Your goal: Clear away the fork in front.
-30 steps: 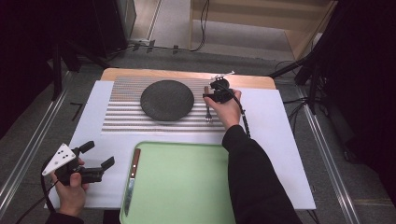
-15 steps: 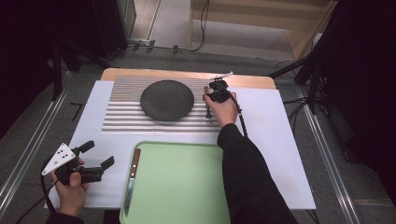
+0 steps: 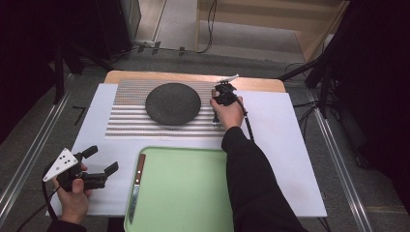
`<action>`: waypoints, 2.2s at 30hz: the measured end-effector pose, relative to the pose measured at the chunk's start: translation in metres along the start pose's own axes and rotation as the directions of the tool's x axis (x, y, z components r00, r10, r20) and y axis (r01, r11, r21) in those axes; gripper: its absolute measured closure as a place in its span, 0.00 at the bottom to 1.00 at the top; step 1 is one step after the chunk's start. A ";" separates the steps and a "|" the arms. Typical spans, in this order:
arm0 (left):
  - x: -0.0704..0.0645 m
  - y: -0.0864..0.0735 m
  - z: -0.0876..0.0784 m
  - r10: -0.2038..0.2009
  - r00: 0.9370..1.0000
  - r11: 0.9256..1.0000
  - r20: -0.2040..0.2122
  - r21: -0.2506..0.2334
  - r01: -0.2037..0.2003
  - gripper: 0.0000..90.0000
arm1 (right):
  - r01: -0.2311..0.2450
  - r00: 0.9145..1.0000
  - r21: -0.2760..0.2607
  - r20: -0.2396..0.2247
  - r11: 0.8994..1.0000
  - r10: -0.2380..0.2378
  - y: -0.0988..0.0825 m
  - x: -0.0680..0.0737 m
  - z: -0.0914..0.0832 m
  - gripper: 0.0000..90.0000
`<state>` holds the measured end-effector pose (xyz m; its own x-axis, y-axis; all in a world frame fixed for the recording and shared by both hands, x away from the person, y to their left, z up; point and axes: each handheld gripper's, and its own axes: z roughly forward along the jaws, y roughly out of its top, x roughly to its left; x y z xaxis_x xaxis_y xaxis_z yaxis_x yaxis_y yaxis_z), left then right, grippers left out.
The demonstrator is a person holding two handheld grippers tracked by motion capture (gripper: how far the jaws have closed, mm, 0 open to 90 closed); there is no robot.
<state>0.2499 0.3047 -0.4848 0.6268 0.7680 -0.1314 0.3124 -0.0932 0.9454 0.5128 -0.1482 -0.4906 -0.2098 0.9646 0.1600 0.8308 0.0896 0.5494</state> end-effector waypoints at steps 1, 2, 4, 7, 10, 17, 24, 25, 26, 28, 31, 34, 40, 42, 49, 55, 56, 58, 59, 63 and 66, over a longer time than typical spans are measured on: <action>0.000 0.000 0.000 0.000 1.000 1.000 0.001 0.001 0.000 0.00 | 0.000 1.000 0.000 0.000 1.000 0.000 0.000 0.000 0.000 0.72; 0.000 0.000 0.000 0.000 1.000 1.000 0.000 0.000 0.000 0.00 | -0.001 1.000 0.000 0.005 1.000 0.001 0.000 0.000 0.001 0.72; 0.000 0.000 0.000 0.000 1.000 1.000 -0.001 0.001 0.000 0.00 | -0.013 1.000 0.006 0.006 1.000 0.013 -0.001 0.000 0.003 0.72; 0.000 0.000 0.000 0.000 1.000 1.000 0.000 0.000 0.000 0.00 | -0.018 1.000 0.005 0.014 1.000 0.018 -0.001 0.002 0.005 0.73; 0.000 0.000 0.000 0.000 1.000 1.000 0.000 0.001 0.000 0.00 | -0.001 0.999 0.006 0.036 1.000 0.001 -0.002 0.005 0.006 0.75; 0.000 0.000 0.001 0.000 1.000 1.000 -0.002 0.004 0.000 0.00 | 0.028 0.996 0.009 0.088 1.000 -0.029 -0.002 0.010 0.007 0.78; 0.000 0.000 0.000 -0.004 1.000 1.000 -0.006 0.004 0.004 0.00 | 0.021 0.993 0.004 0.114 1.000 -0.022 -0.003 0.014 0.007 0.82; 0.000 0.000 0.000 -0.004 1.000 1.000 -0.007 0.004 0.004 0.00 | 0.018 0.993 0.004 0.118 1.000 -0.018 -0.003 0.014 0.007 0.83; 0.000 0.000 0.000 -0.004 1.000 1.000 -0.006 0.002 0.004 0.00 | 0.015 0.993 -0.001 0.119 1.000 -0.014 -0.003 0.013 0.007 0.84; 0.000 0.000 0.000 -0.004 1.000 1.000 -0.006 0.004 0.004 0.00 | 0.012 0.993 -0.005 0.114 1.000 -0.011 -0.004 0.013 0.007 0.84; 0.000 0.000 0.000 -0.004 1.000 1.000 -0.007 0.005 0.004 0.00 | 0.031 0.991 -0.009 0.127 0.999 -0.029 -0.004 0.015 0.007 0.84; 0.000 0.000 0.000 -0.003 1.000 1.000 -0.007 0.004 0.003 0.00 | 0.029 0.993 -0.018 0.115 0.999 -0.027 -0.005 0.013 0.006 0.84; 0.000 0.000 0.001 -0.001 1.000 1.000 -0.009 0.007 0.002 0.00 | 0.037 0.996 -0.024 0.084 0.999 -0.035 -0.008 0.008 0.003 0.85; 0.000 0.000 0.001 0.001 1.000 1.000 -0.009 0.008 -0.001 0.00 | 0.047 0.996 -0.037 0.084 0.998 -0.044 -0.010 0.006 0.001 0.85; 0.000 0.000 0.001 0.002 1.000 1.000 -0.006 0.008 -0.002 0.00 | 0.063 0.996 -0.077 0.063 0.995 -0.058 -0.013 0.002 -0.008 0.85; -0.001 0.000 0.001 0.004 1.000 1.000 -0.007 0.008 -0.004 0.00 | 0.067 0.997 -0.114 0.046 0.991 -0.062 -0.016 0.000 -0.016 0.85; -0.001 0.000 0.001 0.004 1.000 1.000 -0.007 0.009 -0.004 0.00 | 0.072 0.997 -0.123 0.047 0.990 -0.067 -0.016 0.000 -0.018 0.85; -0.001 0.000 0.001 0.004 1.000 1.000 -0.007 0.009 -0.004 0.00 | 0.071 0.997 -0.137 0.039 0.988 -0.067 -0.016 0.000 -0.021 0.85; -0.001 0.000 0.001 0.004 1.000 1.000 -0.007 0.008 -0.004 0.00 | 0.070 0.997 -0.145 0.030 0.987 -0.067 -0.016 -0.001 -0.022 0.85; -0.001 0.000 0.002 0.005 1.000 1.000 -0.007 0.008 -0.005 0.00 | 0.071 0.997 -0.184 0.028 0.980 -0.067 -0.017 -0.001 -0.029 0.85; -0.001 0.000 0.001 0.005 1.000 1.000 -0.009 0.008 -0.005 0.00 | 0.071 0.997 -0.198 0.019 0.978 -0.069 -0.017 -0.001 -0.033 0.85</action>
<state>0.2505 0.3031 -0.4850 0.6223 0.7730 -0.1237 0.3145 -0.1021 0.9438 0.4816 -0.1588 -0.4731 -0.2568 0.9606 0.1060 0.6948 0.1072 0.7112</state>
